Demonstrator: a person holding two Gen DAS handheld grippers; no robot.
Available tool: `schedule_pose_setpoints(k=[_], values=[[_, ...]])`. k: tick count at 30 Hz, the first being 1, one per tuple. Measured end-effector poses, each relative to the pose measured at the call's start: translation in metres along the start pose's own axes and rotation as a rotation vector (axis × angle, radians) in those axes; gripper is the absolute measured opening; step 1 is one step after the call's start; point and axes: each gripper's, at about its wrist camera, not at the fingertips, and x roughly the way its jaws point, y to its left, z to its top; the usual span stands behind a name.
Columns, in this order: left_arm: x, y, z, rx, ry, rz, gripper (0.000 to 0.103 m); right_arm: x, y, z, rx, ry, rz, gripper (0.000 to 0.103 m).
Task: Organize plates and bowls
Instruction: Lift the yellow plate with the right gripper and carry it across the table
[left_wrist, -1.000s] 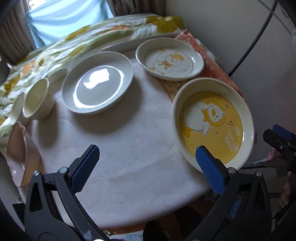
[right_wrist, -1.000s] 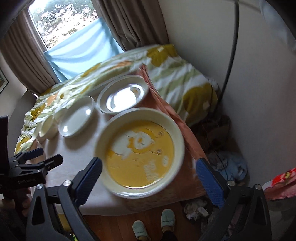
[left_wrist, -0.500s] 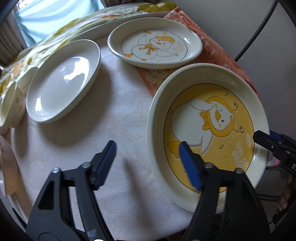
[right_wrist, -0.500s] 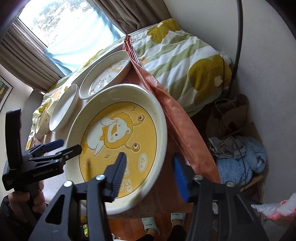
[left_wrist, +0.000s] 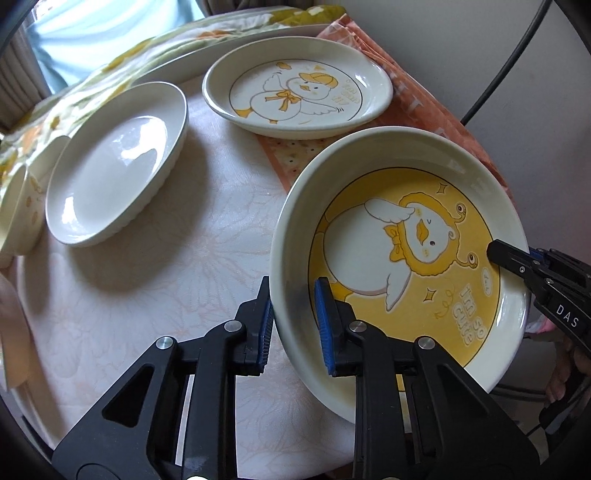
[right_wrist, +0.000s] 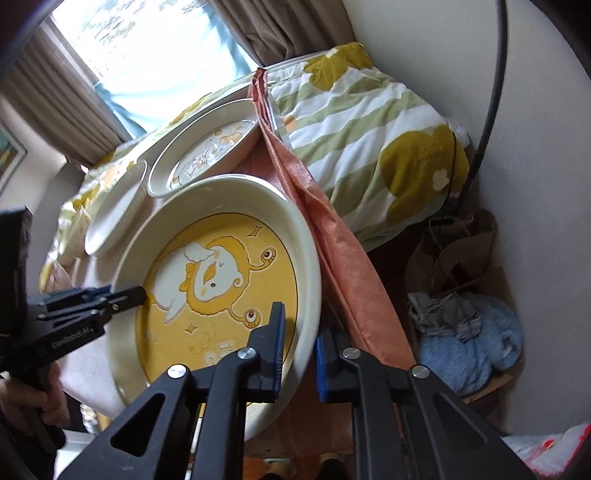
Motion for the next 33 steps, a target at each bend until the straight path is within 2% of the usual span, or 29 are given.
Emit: schedule_pose_setpoints(k=[10, 15, 23, 26, 29, 33], values=[[-0.010, 0.001, -0.002, 0.031, -0.038, 0.042, 0.019, -0.006, 0.006, 0.006, -0.046, -0.020, -0.014, 0.013], [-0.015, 0.006, -0.007, 0.000, -0.049, 0.021, 0.019, -0.007, 0.012, 0.007, -0.104, -0.039, -0.029, 0.013], [-0.016, 0.018, -0.009, -0.068, -0.064, -0.057, 0.018, -0.002, 0.007, 0.005, -0.098, -0.019, -0.025, 0.013], [-0.019, 0.017, -0.009, -0.060, -0.070, -0.040, 0.018, 0.000, 0.010, 0.005, -0.103, -0.013, -0.018, 0.013], [-0.024, 0.023, -0.009, -0.084, -0.080, -0.054, 0.018, 0.003, 0.010, 0.007, -0.100, -0.014, -0.001, 0.013], [-0.038, 0.035, -0.012, -0.110, -0.100, -0.031, 0.018, 0.001, 0.021, 0.009, -0.123, -0.023, 0.025, 0.014]])
